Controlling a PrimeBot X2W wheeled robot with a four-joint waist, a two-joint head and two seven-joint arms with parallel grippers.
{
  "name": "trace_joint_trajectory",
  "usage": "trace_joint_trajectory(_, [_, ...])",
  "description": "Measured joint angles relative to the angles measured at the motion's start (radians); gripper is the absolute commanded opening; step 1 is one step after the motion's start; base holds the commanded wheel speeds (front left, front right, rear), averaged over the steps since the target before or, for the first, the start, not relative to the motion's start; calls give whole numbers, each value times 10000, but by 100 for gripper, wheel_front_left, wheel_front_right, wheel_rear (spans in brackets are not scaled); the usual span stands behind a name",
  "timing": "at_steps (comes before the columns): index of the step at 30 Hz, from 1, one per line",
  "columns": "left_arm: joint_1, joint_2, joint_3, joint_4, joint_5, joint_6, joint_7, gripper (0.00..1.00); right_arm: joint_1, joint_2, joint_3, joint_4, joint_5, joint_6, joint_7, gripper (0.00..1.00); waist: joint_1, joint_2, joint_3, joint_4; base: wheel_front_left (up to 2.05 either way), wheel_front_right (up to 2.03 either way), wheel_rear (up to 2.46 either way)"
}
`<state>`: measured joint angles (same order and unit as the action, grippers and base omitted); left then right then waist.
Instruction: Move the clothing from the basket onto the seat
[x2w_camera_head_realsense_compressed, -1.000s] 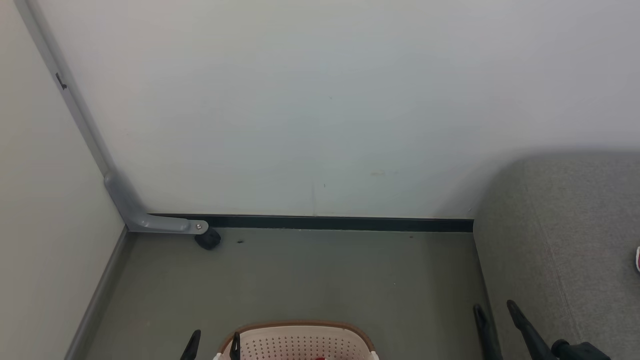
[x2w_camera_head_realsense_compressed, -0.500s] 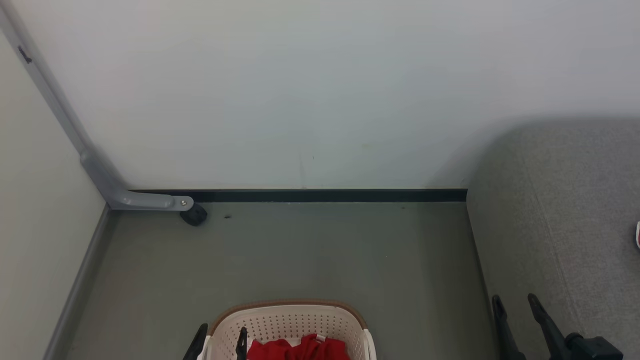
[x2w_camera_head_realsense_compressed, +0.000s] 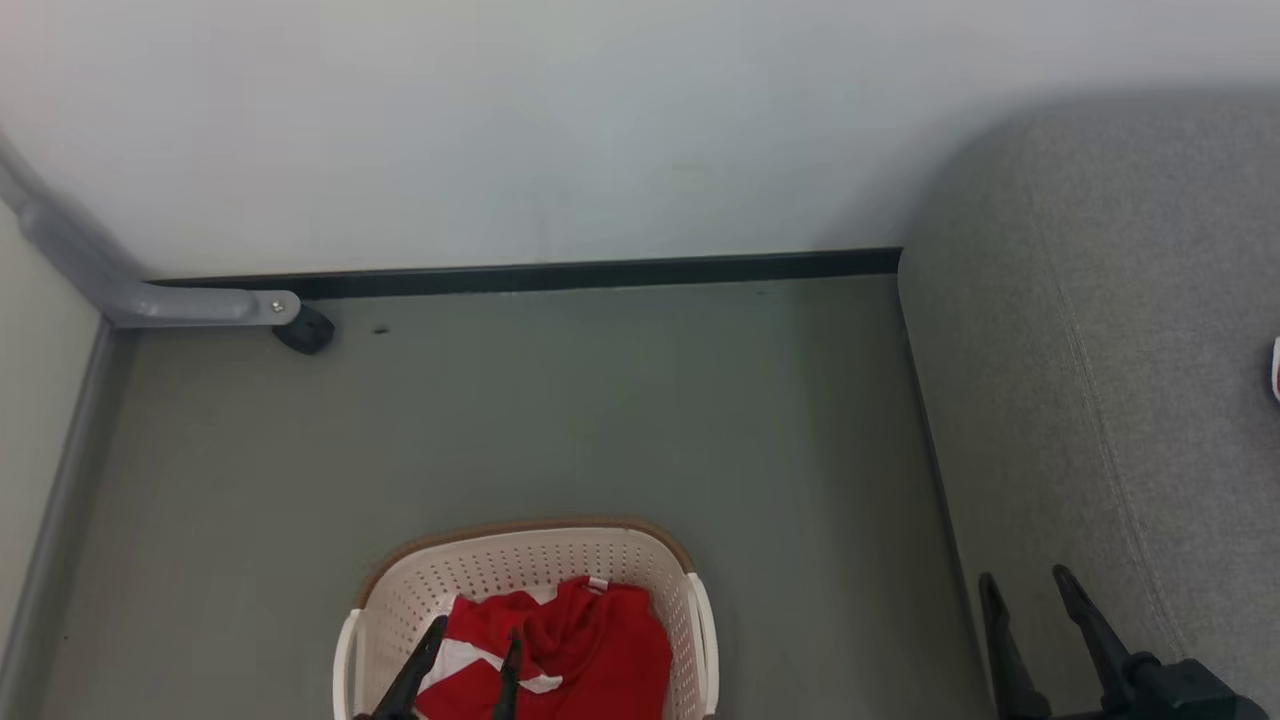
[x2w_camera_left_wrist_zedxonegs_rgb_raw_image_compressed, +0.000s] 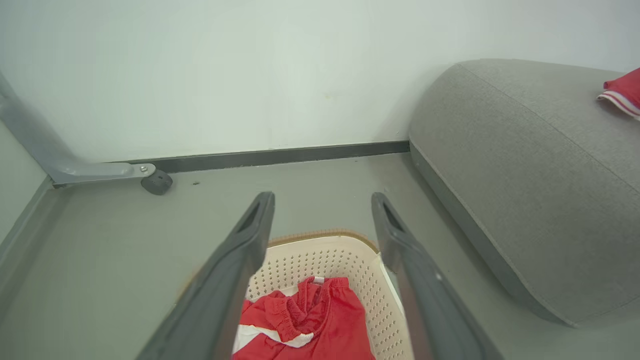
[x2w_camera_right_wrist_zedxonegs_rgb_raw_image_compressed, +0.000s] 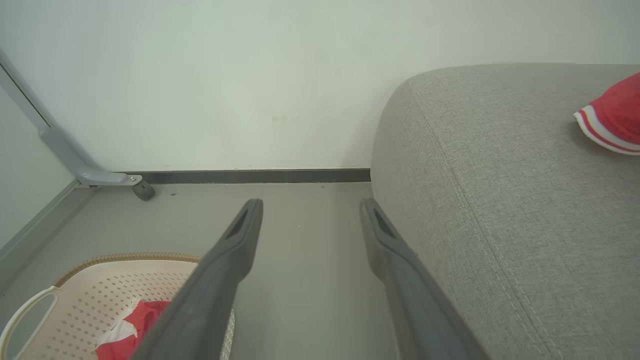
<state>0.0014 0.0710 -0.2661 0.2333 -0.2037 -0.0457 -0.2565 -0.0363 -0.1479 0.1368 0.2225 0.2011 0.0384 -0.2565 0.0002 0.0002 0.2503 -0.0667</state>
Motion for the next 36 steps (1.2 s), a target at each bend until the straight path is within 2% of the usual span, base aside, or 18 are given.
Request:
trace_joint_trajectory(6, [-941, 328, -236, 924, 510, -159, 6, 100, -214, -86, -6, -311, -169, -52, 0, 100, 1, 0, 841, -402, 0, 0, 0])
trace_joint_trajectory(16, [-2439, 660, -65, 2125, 1003, 19, 407, 100, -302, 23, 240, -830, -249, -104, 0, 100, 0, 0, 2162, -1029, 0, 0, 0])
trace_joint_trajectory(24, [-3791, 1486, -322, 3256, 1643, -178, 1112, 100, -618, 290, 240, -1335, -255, -105, 0, 100, -1, 1, 3371, -1548, 0, 0, 0])
trace_joint_trajectory(30, [-4906, 2220, -1279, 3850, 2683, -612, 1597, 100, -957, 474, 226, -1549, -255, -119, 0, 100, -1, 1, 4294, -1881, 0, 0, 0])
trace_joint_trajectory(36, [-5702, 2355, -2449, 4786, 3517, -782, 2071, 100, -1162, 543, 88, -1582, -251, -201, 0, 100, -1, 1, 5118, -2121, 0, 0, 0])
